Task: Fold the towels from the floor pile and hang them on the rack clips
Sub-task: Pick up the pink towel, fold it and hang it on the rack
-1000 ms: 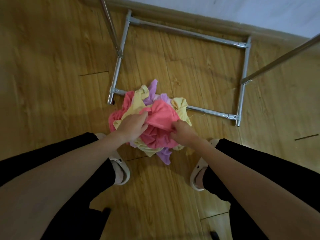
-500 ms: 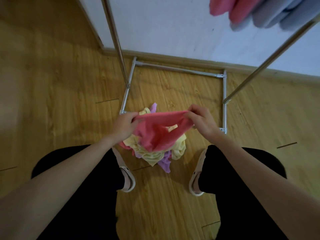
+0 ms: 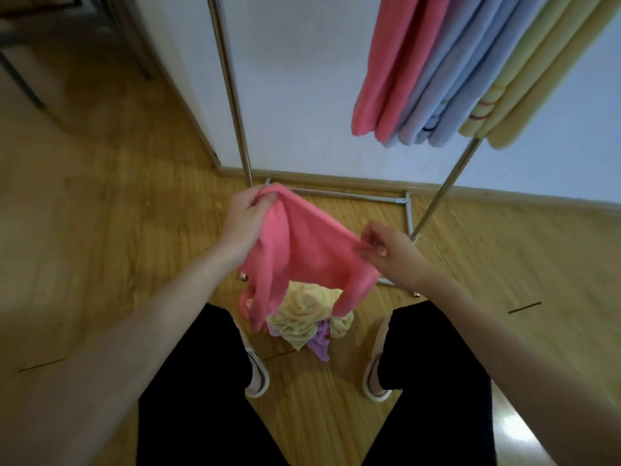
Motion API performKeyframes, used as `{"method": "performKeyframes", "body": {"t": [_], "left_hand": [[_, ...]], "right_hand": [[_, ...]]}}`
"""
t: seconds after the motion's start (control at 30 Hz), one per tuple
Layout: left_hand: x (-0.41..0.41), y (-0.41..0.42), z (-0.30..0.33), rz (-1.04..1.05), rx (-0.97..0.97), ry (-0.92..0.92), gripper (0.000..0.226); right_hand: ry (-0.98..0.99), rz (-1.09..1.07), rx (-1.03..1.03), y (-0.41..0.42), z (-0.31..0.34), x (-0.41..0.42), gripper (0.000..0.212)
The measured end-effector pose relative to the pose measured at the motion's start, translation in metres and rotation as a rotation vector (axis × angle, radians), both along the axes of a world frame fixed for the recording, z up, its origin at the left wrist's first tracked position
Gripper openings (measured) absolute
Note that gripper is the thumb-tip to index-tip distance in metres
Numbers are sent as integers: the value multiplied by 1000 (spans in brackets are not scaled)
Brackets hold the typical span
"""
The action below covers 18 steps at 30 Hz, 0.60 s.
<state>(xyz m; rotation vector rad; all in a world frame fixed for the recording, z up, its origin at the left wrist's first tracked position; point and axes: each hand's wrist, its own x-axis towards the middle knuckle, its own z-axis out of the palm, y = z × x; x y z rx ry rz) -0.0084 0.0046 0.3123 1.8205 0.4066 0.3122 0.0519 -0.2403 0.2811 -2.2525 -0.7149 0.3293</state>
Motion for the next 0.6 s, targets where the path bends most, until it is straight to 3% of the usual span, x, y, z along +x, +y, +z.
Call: {"method": "performKeyframes", "body": {"t": [0.2,0.3,0.4,0.6], "left_hand": [[-11,2,29,258,-217,-54,22],[-17,7,36,317,-254,-35,23],[-20,8,46,330,-238,-41,22],[-18,3,57,161,-11,46,25]], "right_hand": [[81,12,-263,-26,-6,-11,12],[136,-21,-341,-39,-13,-14,21],[177,-47,-239,-45,-5,-22,29],[-42,9,-19,-23,63,-36,26]]}}
